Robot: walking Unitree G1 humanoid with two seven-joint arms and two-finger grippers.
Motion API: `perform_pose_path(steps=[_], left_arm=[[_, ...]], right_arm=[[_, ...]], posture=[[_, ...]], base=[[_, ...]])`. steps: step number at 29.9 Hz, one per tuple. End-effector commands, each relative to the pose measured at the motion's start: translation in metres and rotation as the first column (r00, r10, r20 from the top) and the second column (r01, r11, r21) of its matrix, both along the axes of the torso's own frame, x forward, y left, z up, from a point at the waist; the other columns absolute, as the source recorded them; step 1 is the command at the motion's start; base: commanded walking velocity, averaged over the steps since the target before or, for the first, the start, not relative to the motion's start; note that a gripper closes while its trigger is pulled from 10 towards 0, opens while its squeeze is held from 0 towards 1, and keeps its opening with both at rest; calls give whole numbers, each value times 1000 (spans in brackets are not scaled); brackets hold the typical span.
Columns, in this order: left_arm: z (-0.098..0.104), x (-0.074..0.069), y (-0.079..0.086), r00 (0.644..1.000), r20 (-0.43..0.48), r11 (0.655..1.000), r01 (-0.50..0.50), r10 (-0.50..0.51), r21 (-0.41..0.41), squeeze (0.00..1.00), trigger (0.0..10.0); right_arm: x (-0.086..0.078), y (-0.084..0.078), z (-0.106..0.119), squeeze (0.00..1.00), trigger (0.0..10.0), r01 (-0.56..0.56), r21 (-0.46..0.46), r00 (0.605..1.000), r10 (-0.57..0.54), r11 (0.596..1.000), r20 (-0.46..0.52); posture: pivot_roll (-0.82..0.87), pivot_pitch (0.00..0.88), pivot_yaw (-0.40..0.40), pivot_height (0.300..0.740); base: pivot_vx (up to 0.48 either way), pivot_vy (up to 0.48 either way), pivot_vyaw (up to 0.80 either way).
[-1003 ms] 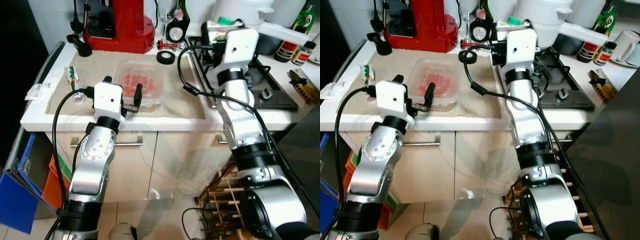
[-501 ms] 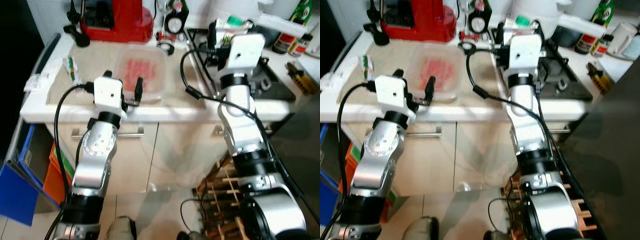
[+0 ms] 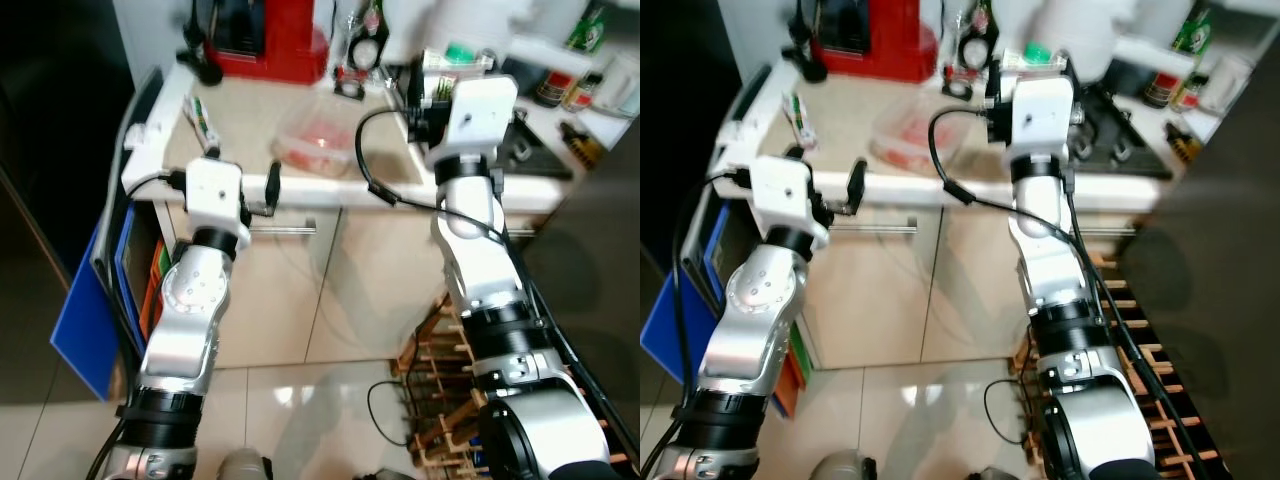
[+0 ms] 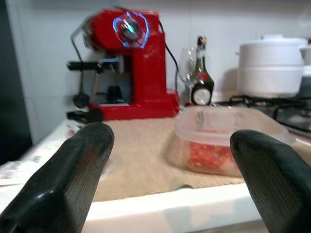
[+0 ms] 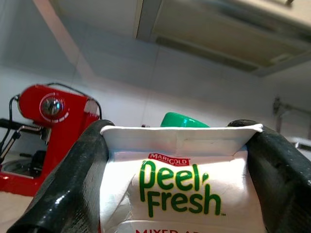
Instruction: Restocking fridge
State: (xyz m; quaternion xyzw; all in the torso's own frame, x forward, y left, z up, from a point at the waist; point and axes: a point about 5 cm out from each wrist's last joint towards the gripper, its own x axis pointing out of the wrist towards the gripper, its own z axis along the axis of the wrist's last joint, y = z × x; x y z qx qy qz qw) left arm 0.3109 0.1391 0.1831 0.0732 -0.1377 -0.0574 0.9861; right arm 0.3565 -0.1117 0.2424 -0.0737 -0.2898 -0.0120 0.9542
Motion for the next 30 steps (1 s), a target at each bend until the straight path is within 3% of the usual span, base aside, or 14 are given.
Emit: perform_pose_path(steps=[1, 14, 19, 30], left_arm=[[4, 1, -8, 1000, 11, 1000, 20, -20, -3, 0, 10000], [4, 1, -9, 1000, 20, 1000, 16, -16, 1, 0, 10000], [1, 0, -8, 1000, 11, 1000, 7, -7, -2, 0, 10000], [-2, -1, -14, 1000, -1, 1000, 19, -19, -2, 0, 10000]], right_arm=[[1, -5, 0, 0, 10000, 7, 0, 1000, -7, 1000, -8], [4, -3, -3, 0, 10000, -9, -1, 999, 9, 1000, -40], [4, -4, -8, 0, 10000, -20, 9, 997, 21, 1000, -71], [6, -11, -23, 0, 10000, -49, 130, 982, 71, 990, -176]], posture=[[102, 0, -67, 740], [102, 0, -67, 740], [100, 0, -67, 740], [89, 0, -61, 740]], base=[[0, 0, 0], [0, 0, 0], [-256, 0, 0], [-258, 0, 0]])
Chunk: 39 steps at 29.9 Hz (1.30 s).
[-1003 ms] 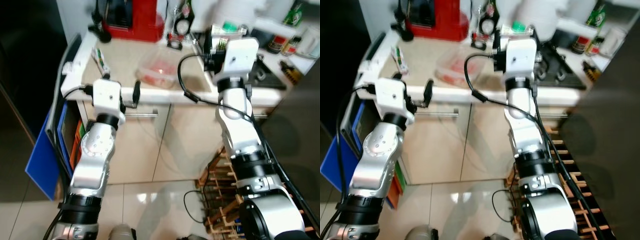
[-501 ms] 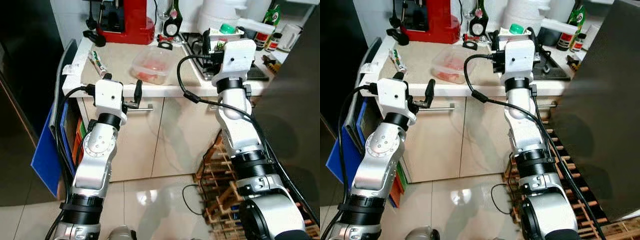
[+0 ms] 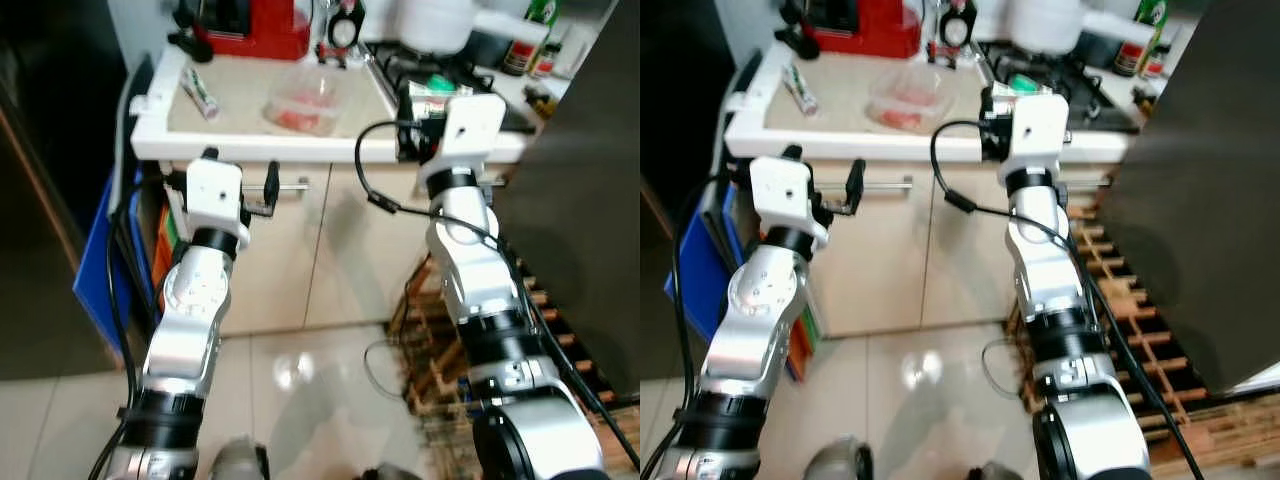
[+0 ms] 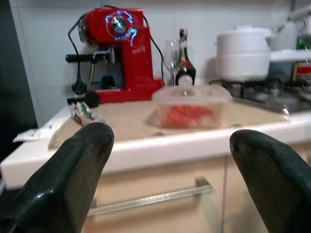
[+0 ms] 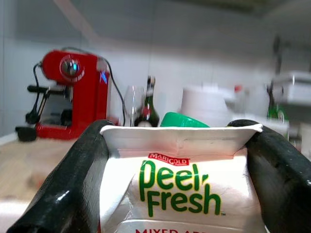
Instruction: Restocking fridge
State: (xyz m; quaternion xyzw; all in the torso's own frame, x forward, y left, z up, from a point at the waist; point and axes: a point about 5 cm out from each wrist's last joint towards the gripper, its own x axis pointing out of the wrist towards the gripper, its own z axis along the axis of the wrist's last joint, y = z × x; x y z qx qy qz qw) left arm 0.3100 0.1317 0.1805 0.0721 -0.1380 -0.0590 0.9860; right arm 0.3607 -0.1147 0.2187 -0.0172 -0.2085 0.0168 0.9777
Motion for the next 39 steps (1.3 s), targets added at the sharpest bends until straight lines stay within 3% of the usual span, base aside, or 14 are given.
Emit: perform_pose_path(steps=[1, 19, 25, 39], left_arm=[[0, 0, -7, 1000, -1, 1000, 16, -16, 0, 0, 10000], [-1, 0, -10, 1000, 3, 1000, 20, -20, 4, 0, 10000], [-2, 0, -11, 1000, -8, 1000, 24, -24, -7, 0, 10000], [-7, -3, -17, 999, -30, 999, 40, -40, -5, 0, 10000]], right_arm=[[2, -9, 1, 0, 10000, 17, 28, 1000, -16, 999, -14], [5, -8, -3, 0, 10000, -13, 33, 998, 15, 999, -57], [5, -8, -5, 0, 10000, -13, 25, 997, 15, 1000, -71], [5, -8, -2, 0, 10000, -28, 26, 998, 30, 999, -61]], posture=[[89, 0, -61, 740], [88, 0, -61, 740], [89, 0, -58, 740], [85, 0, -60, 740]], base=[[-259, 0, 0], [-283, 0, 27], [0, 0, 744], [0, 0, 0]])
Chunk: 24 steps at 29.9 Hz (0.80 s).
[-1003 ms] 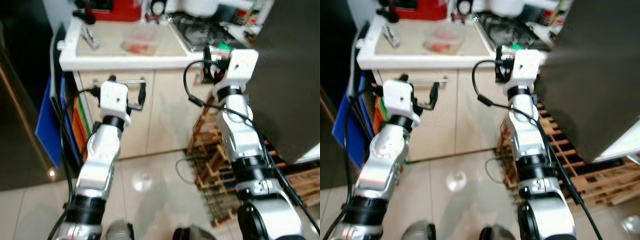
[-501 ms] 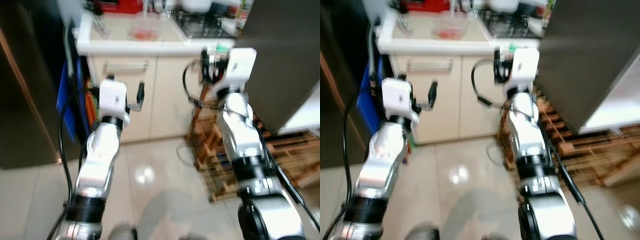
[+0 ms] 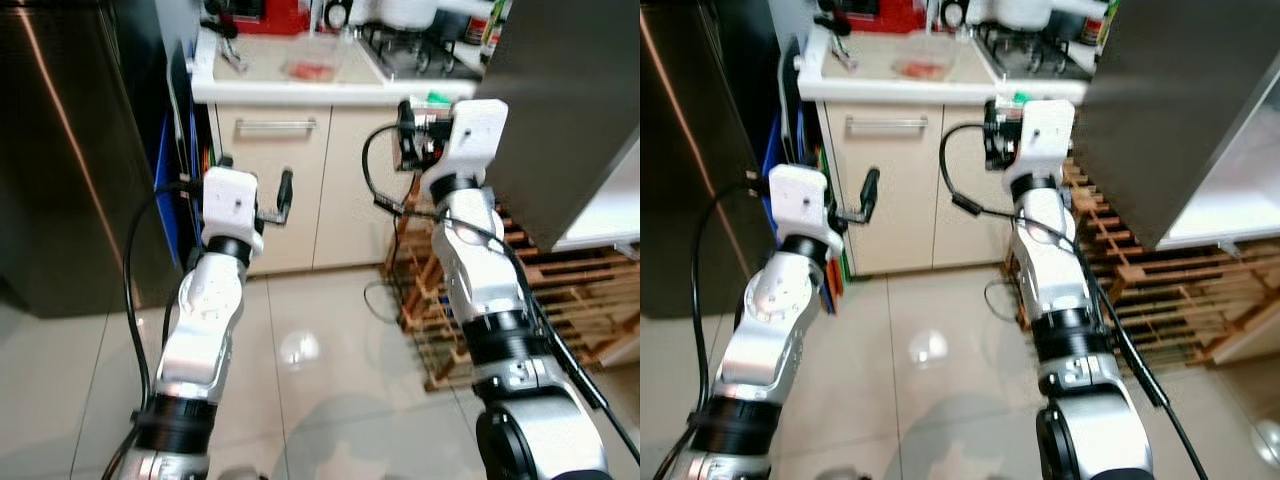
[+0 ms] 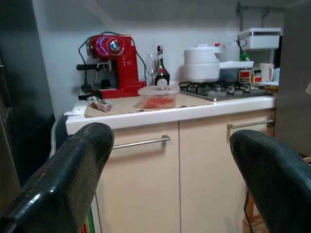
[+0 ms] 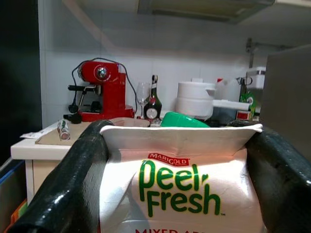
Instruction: Restocking fridge
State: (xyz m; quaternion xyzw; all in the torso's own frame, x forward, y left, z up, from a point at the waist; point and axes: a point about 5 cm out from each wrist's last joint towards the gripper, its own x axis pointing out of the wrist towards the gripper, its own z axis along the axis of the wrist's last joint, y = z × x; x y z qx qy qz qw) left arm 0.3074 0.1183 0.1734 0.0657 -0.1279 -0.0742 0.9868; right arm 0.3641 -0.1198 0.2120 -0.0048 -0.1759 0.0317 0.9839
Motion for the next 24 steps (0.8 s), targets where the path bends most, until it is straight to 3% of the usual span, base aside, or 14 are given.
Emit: perform_pose_path(steps=[1, 3, 24], left_arm=[[0, -1, -3, 1000, -6, 1000, 9, -9, 11, 0, 10000], [-1, -2, -2, 1000, -2, 1000, 7, -7, 17, 0, 10000], [-3, 0, -1, 1000, -15, 1000, -17, 17, -4, 0, 10000]], right_arm=[[2, -3, 5, 0, 10000, 8, 6, 1000, -8, 1000, 3], [3, -5, 3, 0, 10000, 30, -2, 1000, -30, 1000, -8], [3, -9, 0, 0, 10000, 40, -22, 999, -41, 999, -18]], posture=[[86, 0, -61, 740], [87, 0, -61, 740], [69, 0, -64, 740]], base=[[0, 0, 0], [0, 0, 0], [0, -475, 0]])
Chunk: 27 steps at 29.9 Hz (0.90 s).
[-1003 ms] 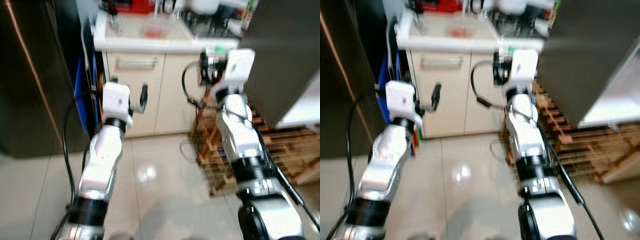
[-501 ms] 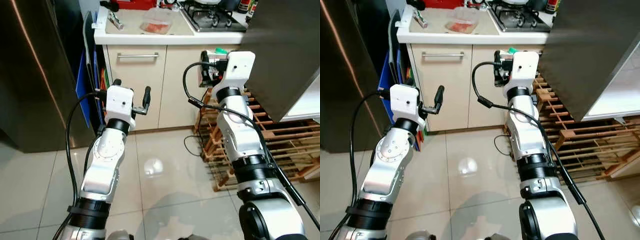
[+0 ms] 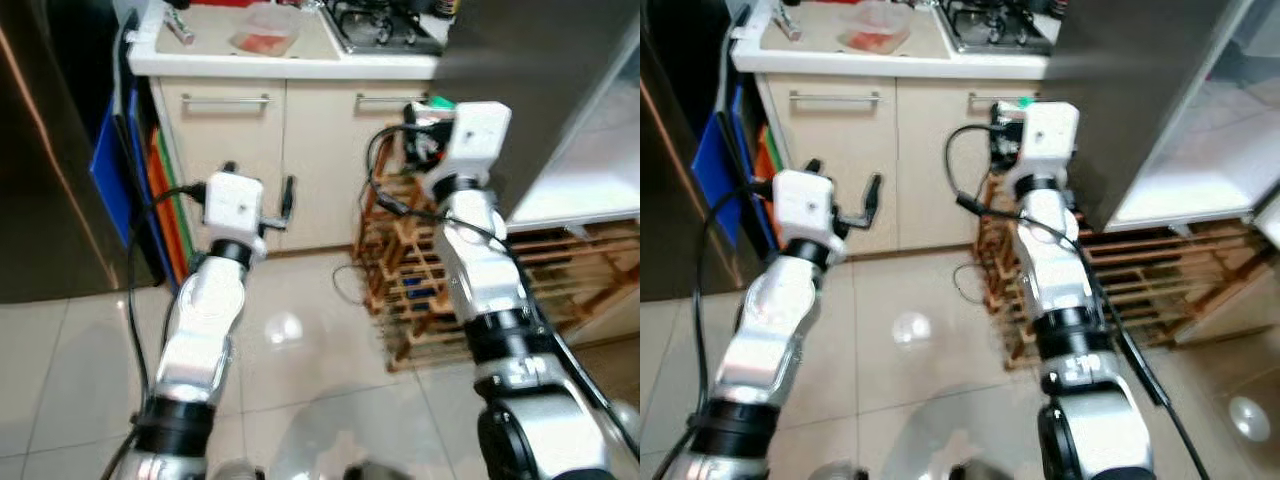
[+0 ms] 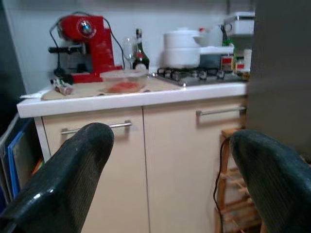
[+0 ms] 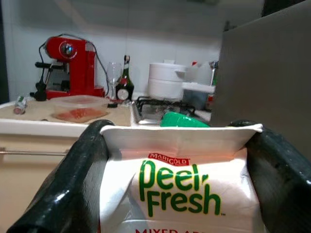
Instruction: Restocking fridge
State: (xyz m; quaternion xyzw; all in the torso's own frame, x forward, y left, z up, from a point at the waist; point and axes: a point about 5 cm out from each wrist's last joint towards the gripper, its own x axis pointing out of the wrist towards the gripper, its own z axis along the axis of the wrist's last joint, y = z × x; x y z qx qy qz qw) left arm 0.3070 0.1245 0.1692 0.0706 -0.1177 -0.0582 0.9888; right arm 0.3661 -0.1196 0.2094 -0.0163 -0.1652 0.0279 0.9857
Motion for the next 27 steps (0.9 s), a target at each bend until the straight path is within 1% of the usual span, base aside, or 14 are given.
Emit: perform_pose_path(steps=[1, 11, 16, 17, 18, 19, 20, 21, 24, 25, 27], left_arm=[[1, 0, -8, 1000, 2, 1000, 15, -15, -10, 0, 10000], [1, 2, -6, 1000, -6, 1000, -13, 13, -12, 0, 10000], [-2, 4, -1, 999, -21, 999, -50, 50, -2, 0, 10000], [-2, 4, 0, 998, -24, 998, -57, 57, -4, 0, 10000], [-2, 4, 0, 998, -24, 998, -57, 57, -4, 0, 10000], [-3, 5, 1, 998, -28, 998, -59, 58, -8, 0, 10000], [-4, 6, 1, 997, -37, 998, -66, 66, -3, 0, 10000], [-5, 6, 2, 997, -41, 998, -70, 70, -3, 0, 10000], [-7, 7, 3, 995, -50, 996, -84, 83, -9, 0, 10000], [-9, 8, 3, 994, -66, 996, -86, 85, -27, 0, 10000], [-10, 9, 3, 994, -69, 996, -88, 86, -27, 0, 10000]], right_arm=[[1, -10, 2, 0, 10000, 29, -2, 1000, -29, 1000, 2], [1, -8, 1, 0, 10000, 21, -11, 1000, -21, 1000, -3], [0, -5, 2, 0, 10000, 2, -14, 1000, -2, 1000, 4], [-2, -1, 6, 0, 10000, -26, -21, 999, 27, 999, 24], [-2, -1, 6, 0, 10000, -26, -21, 999, 27, 999, 24], [-4, 4, 9, 0, 10000, -53, -32, 997, 55, 998, 45], [-10, 14, 15, 0, 10000, -116, -50, 989, 121, 992, 91], [-12, 17, 17, 0, 10000, -131, -53, 985, 136, 990, 105], [-15, 21, 19, 0, 10000, -144, -71, 982, 152, 987, 115], [-17, 26, 16, 0, 10000, -164, -73, 980, 171, 984, 106], [-18, 28, 14, 0, 10000, -178, -68, 978, 184, 982, 99]], posture=[[69, 0, -64, 740], [70, 0, -65, 740], [71, 0, -66, 740], [71, 0, -65, 740], [71, 0, -65, 740], [68, 0, -64, 740], [66, 0, -63, 740], [66, 0, -63, 740], [63, 0, -62, 740], [61, 0, -62, 740], [60, 0, -62, 740]], base=[[0, -454, 0], [0, -449, 0], [261, -399, 0], [285, -382, 0], [285, -382, 0], [285, -382, 0], [285, -382, 0], [285, -382, 456], [285, -382, 700], [0, 0, 663], [0, 0, 631]])
